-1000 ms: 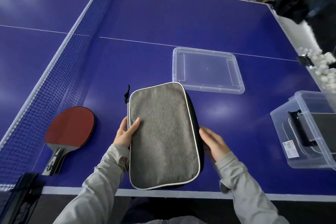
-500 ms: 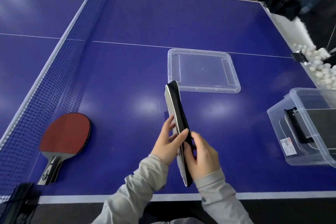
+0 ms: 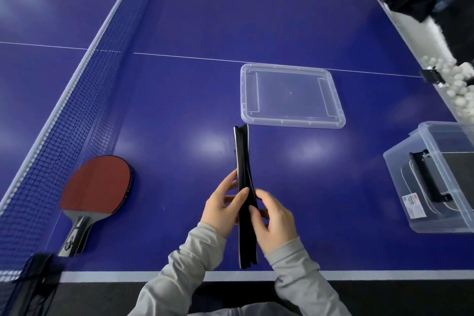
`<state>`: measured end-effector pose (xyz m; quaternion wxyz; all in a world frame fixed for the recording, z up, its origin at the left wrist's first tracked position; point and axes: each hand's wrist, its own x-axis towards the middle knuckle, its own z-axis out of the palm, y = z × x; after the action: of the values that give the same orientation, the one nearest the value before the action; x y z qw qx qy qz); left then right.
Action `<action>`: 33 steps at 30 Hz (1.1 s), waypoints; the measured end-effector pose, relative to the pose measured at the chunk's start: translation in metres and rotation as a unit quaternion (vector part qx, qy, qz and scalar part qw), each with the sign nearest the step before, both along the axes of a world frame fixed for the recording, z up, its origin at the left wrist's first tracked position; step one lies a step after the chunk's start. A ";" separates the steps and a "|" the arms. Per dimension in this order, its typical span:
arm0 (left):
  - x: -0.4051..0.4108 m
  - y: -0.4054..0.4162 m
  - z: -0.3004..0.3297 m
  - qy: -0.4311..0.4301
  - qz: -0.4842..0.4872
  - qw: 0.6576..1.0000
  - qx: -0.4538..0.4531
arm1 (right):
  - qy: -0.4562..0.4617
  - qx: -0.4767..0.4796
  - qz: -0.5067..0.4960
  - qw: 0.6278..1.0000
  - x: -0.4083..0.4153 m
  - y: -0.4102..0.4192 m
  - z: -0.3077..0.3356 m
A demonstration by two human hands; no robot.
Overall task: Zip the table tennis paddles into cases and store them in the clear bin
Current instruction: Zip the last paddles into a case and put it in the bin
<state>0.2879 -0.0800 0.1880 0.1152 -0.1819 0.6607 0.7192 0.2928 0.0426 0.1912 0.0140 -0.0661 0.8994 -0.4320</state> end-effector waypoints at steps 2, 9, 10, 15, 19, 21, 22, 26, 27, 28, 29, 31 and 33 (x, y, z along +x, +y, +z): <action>-0.003 -0.008 -0.004 0.011 -0.005 1.000 -0.025 | -0.013 -0.003 -0.003 1.000 -0.005 0.001 -0.001; -0.014 -0.084 -0.038 -0.048 0.092 0.952 -0.287 | -0.048 0.031 -0.125 0.991 -0.043 0.052 -0.020; -0.015 -0.099 -0.046 -0.078 0.084 0.943 -0.313 | -0.067 0.042 -0.143 0.987 -0.048 0.064 -0.028; -0.021 -0.148 -0.091 -0.159 0.043 0.926 -0.340 | -0.183 0.113 -0.183 0.959 -0.065 0.107 -0.072; -0.024 -0.153 -0.118 -0.170 0.041 0.916 -0.361 | -0.231 0.159 -0.184 0.942 -0.069 0.114 -0.104; -0.025 -0.150 -0.127 -0.169 0.045 0.912 -0.371 | -0.248 0.177 -0.183 0.935 -0.068 0.115 -0.115; -0.026 -0.149 -0.130 -0.164 0.041 0.907 -0.385 | -0.257 0.183 -0.182 0.931 -0.067 0.115 -0.119; -0.023 -0.140 -0.136 -0.123 -0.005 0.870 -0.477 | -0.232 0.226 -0.166 0.931 -0.063 0.111 -0.126; -0.019 -0.134 -0.135 -0.097 -0.024 0.848 -0.520 | -0.186 0.248 -0.145 0.940 -0.062 0.109 -0.126; -0.015 -0.125 -0.134 -0.063 -0.049 0.825 -0.559 | -0.136 0.268 -0.112 0.947 -0.060 0.104 -0.125; -0.010 -0.115 -0.134 -0.027 -0.079 0.807 -0.585 | -0.091 0.282 -0.074 0.952 -0.059 0.097 -0.124; -0.003 -0.095 -0.135 0.002 -0.158 0.783 -0.601 | -0.053 0.304 0.017 0.951 -0.056 0.081 -0.124; 0.005 -0.081 -0.143 -0.027 -0.238 0.759 -0.605 | -0.087 0.349 0.109 0.927 -0.052 0.067 -0.129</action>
<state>0.2927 -0.1605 0.0448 0.1659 -0.0700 0.9771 0.1138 0.2410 0.1092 0.0624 0.1610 -0.1170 0.9758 -0.0906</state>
